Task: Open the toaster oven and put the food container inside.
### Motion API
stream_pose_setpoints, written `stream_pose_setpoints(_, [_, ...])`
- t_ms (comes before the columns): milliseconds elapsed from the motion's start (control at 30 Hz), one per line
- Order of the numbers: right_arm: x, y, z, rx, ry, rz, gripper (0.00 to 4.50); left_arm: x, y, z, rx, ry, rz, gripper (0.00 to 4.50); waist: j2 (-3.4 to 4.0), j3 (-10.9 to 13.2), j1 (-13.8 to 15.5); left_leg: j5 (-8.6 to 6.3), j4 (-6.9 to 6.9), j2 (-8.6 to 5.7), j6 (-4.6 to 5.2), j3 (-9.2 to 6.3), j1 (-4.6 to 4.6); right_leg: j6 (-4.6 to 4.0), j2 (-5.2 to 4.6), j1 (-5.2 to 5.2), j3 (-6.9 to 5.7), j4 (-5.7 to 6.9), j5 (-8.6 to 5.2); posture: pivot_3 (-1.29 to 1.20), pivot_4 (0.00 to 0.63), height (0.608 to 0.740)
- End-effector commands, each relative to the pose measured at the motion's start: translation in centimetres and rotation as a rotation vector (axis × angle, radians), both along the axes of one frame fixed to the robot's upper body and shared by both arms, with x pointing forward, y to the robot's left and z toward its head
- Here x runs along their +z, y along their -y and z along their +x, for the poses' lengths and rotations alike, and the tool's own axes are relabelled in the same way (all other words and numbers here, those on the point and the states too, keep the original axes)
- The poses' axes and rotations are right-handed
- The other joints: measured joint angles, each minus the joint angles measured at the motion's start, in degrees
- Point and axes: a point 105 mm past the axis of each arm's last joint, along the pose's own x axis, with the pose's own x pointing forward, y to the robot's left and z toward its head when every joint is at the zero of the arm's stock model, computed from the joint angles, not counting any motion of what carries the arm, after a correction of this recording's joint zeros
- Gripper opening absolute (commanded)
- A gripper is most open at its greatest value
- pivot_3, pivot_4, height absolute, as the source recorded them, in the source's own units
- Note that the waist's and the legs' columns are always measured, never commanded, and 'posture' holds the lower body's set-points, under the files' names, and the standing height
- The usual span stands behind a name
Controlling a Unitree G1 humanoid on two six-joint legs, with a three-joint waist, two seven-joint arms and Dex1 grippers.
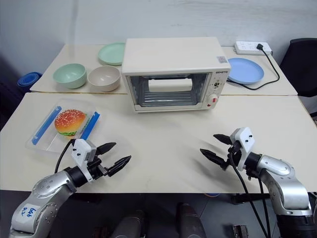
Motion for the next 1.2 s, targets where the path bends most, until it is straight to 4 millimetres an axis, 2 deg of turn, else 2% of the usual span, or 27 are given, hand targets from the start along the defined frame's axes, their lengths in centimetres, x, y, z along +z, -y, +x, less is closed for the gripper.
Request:
stream_pose_setpoints(33, [1.0, -0.3, 0.0, 0.013, 0.055, -0.014, 4.48, -0.1, 0.3, -0.2, -0.009, 0.014, 0.016, 4.50, 0.00, 0.00, 0.00, 0.00, 0.00, 0.00, 0.00, 0.00, 0.00, 0.00, 0.00, 0.00, 0.00, 0.00, 0.00, 0.00, 0.150, 0.740])
stream_pose_setpoints(433, [0.9, -0.5, 0.4, 0.001, 0.039, -0.011, 4.48, 0.6, 0.7, 0.1, 0.006, -0.009, -0.059, 4.50, 0.00, 0.00, -0.02, 0.00, 0.03, 0.00, 0.00, 0.00, 0.00, 0.02, 0.00, 0.00, -0.01, 0.02, 0.01, 0.00, 0.150, 0.740])
stream_pose_setpoints(567, [1.5, -0.8, 1.2, 0.009, 0.057, -0.021, 4.48, 2.1, 1.6, -0.3, -0.076, -0.015, -0.111, 4.50, 0.00, 0.00, -0.13, 0.00, 0.04, 0.00, 0.00, 0.02, 0.02, 0.02, 0.02, 0.00, -0.02, 0.06, 0.01, 0.00, 0.150, 0.740])
stream_pose_setpoints(667, [3.1, -1.0, 2.3, 0.011, 0.067, 0.047, 4.48, 3.8, 2.0, -0.8, -0.137, -0.004, -0.151, 4.50, 0.00, 0.00, -0.18, 0.00, 0.10, 0.00, 0.00, 0.01, 0.01, 0.02, 0.02, -0.01, -0.03, 0.10, 0.01, 0.00, 0.150, 0.740])
stream_pose_setpoints(733, [4.4, -1.3, 3.3, 0.019, 0.090, 0.079, 4.48, 5.0, 2.0, -1.1, -0.188, 0.017, -0.119, 4.50, -0.01, 0.00, -0.16, 0.00, 0.11, -0.01, 0.00, 0.01, 0.02, 0.02, 0.00, 0.00, -0.03, 0.11, 0.01, 0.00, 0.150, 0.740])
stream_pose_setpoints(800, [5.9, -1.7, 4.3, 0.036, 0.118, 0.105, 4.48, 6.5, 1.8, -1.3, -0.238, 0.046, -0.101, 4.50, 0.02, 0.02, -0.27, 0.00, 0.14, 0.00, 0.00, 0.01, 0.02, 0.00, 0.04, -0.02, -0.03, 0.17, 0.00, 0.00, 0.150, 0.740])
stream_pose_setpoints(867, [7.5, -2.3, 5.4, 0.053, 0.145, 0.132, 4.48, 8.9, 1.3, -1.2, -0.281, 0.089, -0.123, 4.50, 0.02, 0.02, -0.25, 0.00, 0.14, -0.02, 0.00, 0.01, 0.05, -0.01, 0.03, -0.02, -0.05, 0.21, 0.00, 0.00, 0.150, 0.740])
stream_pose_setpoints(933, [9.0, -2.9, 6.4, 0.075, 0.169, 0.155, 4.48, 11.0, 0.7, -1.0, -0.304, 0.136, -0.131, 4.50, 0.04, 0.04, -0.24, 0.00, 0.18, -0.01, 0.00, -0.01, 0.00, -0.01, 0.04, -0.06, -0.07, 0.24, 0.00, 0.00, 0.150, 0.740])
stream_pose_setpoints(1033, [10.9, -3.9, 7.6, 0.108, 0.200, 0.186, 4.48, 13.0, -0.4, -0.1, -0.294, 0.183, -0.108, 4.50, 0.04, 0.04, -0.29, 0.00, 0.14, -0.03, -0.01, -0.01, -0.01, 0.00, 0.03, -0.09, -0.11, 0.25, 0.00, 0.00, 0.150, 0.740])
stream_pose_setpoints(1200, [12.0, -5.5, 8.5, 0.161, 0.220, 0.175, 4.48, 14.8, -1.2, 1.5, -0.277, 0.229, -0.059, 4.50, 0.04, 0.04, -0.27, -0.02, 0.08, -0.10, -0.04, -0.03, -0.07, 0.02, 0.05, -0.19, -0.12, 0.31, 0.01, 0.00, 0.150, 0.740])
